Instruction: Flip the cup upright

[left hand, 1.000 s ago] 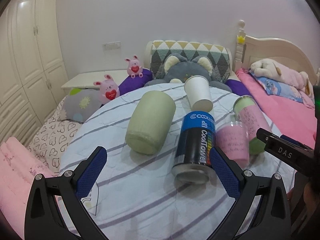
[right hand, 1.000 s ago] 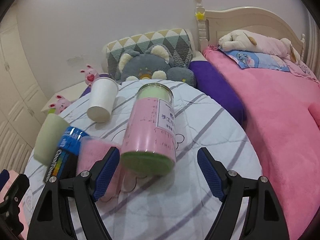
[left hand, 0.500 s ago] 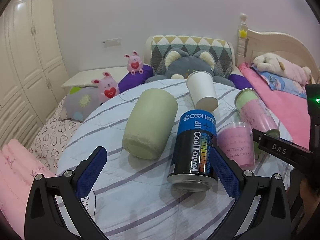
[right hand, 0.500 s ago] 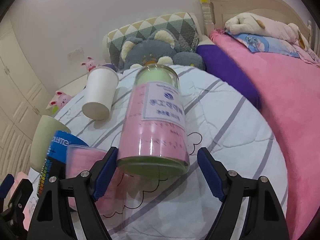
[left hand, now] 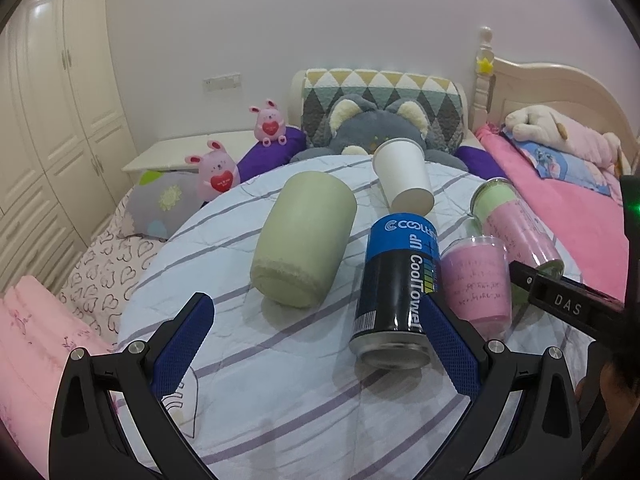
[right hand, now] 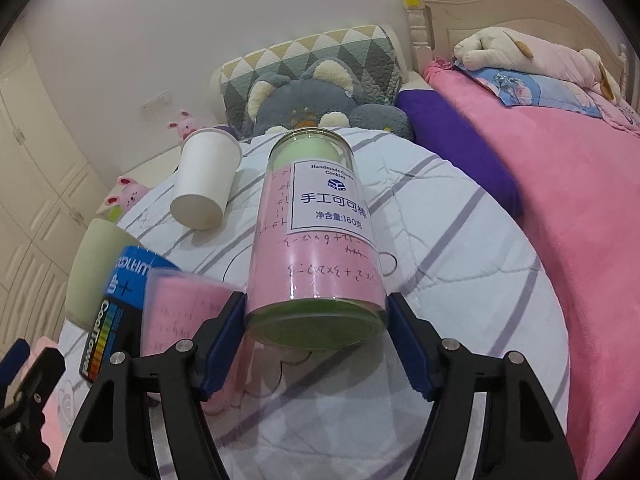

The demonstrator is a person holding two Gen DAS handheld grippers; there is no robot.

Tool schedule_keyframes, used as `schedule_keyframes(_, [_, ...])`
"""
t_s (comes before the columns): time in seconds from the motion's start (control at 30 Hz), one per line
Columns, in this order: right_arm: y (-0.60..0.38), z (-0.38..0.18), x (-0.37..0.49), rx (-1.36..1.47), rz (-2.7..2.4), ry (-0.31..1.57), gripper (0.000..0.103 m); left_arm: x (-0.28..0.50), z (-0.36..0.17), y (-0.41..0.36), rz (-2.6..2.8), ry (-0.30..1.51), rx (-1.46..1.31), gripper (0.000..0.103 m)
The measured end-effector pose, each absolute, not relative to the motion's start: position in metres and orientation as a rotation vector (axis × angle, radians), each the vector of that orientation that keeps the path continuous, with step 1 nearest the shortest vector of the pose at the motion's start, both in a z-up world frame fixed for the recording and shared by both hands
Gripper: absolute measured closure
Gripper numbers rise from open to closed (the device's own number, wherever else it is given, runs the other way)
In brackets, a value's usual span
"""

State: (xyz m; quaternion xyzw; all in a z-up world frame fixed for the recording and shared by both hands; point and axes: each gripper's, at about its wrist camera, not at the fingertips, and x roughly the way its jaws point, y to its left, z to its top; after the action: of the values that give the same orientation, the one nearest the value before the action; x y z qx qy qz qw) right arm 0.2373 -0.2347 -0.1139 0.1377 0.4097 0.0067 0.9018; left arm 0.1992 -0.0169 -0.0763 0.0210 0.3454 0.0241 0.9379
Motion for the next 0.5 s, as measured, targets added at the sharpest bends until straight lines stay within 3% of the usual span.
schedule_keyframes(0.5, [-0.231, -0.108, 0.159, 0.249, -0.011, 0.865, 0.032, 0.141, -0.067, -0.012, 0.022, 0.702, 0.036, 0.000])
